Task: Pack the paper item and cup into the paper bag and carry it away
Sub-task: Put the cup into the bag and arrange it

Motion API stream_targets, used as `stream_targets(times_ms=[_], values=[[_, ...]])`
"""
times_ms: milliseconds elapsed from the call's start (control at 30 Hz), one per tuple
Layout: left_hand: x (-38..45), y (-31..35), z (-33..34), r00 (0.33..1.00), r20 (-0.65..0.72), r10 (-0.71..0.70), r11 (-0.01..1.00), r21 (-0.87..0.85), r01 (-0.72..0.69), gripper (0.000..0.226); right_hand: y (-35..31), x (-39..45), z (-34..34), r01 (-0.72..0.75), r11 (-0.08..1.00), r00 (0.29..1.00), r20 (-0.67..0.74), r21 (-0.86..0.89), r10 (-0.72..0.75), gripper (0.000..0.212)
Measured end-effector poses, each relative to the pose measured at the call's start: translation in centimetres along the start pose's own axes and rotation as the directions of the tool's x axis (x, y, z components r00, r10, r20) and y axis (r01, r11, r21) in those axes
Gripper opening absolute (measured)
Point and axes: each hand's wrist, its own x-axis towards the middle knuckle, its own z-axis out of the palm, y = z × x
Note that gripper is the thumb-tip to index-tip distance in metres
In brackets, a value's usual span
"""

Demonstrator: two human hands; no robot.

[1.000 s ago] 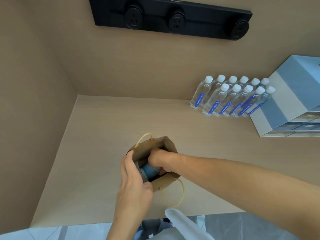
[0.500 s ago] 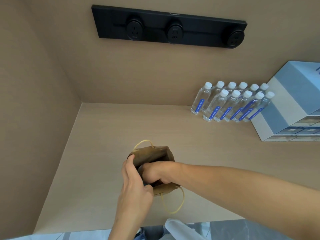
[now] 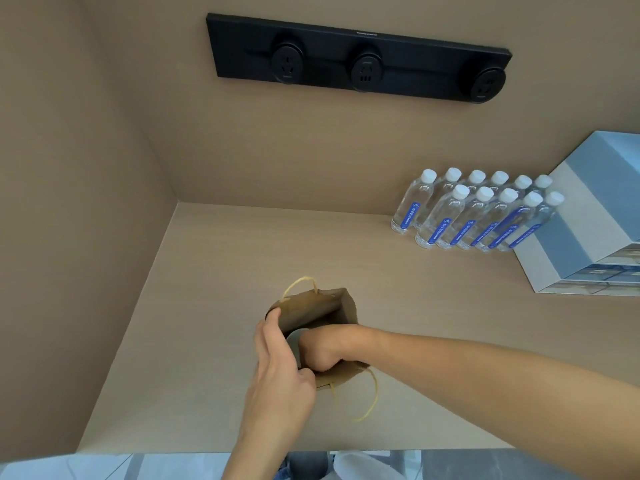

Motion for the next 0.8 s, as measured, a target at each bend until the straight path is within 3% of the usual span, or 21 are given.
stream_targets(times_ms=[200,300,367,433,533,600,667,800], values=[[-0.1,0.4,-0.7,1.000,-0.018,-0.010,0.998,0.068,0.011,0.089,1.1,-5.5,-2.9,0.069,0.997,0.953,-0.299,0.032,-0.056,0.035],[-0.4,-0.1,-1.1,0.999,-0.024,-0.033,0.996,0.081,0.034,0.093,3.1,-7.8,-0.7,0.124,0.988,0.898,-0.434,0.094,-0.071,0.030],[-0.4,-0.4,-1.3,0.999,-0.030,-0.044,0.997,0.069,0.046,0.094,3.9,-8.6,1.7,0.222,0.956,0.826,-0.558,0.192,-0.079,0.031],[-0.4,-0.7,-1.4,0.999,-0.021,-0.048,0.998,0.045,0.049,0.094,4.3,-9.2,3.6,0.358,0.858,0.742,-0.670,0.368,-0.022,0.028],[-0.3,-1.1,-1.4,0.999,0.030,-0.028,0.999,-0.029,0.029,0.095,4.7,-9.5,5.7,0.545,0.531,0.683,-0.711,0.649,0.168,0.035],[-0.4,-1.2,-1.3,0.998,0.066,-0.009,0.998,-0.069,0.014,0.096,4.9,-9.0,6.5,0.623,0.360,0.628,-0.719,0.694,0.298,0.040],[-0.4,-1.1,-1.2,0.996,0.091,0.019,0.995,-0.095,-0.010,0.098,4.8,-8.7,6.6,0.659,0.310,0.586,-0.726,0.685,0.359,0.041],[-0.1,-0.8,-1.2,0.995,0.086,0.058,0.993,-0.109,-0.049,0.104,5.1,-8.6,6.6,0.664,0.322,0.551,-0.733,0.674,0.398,0.040]])
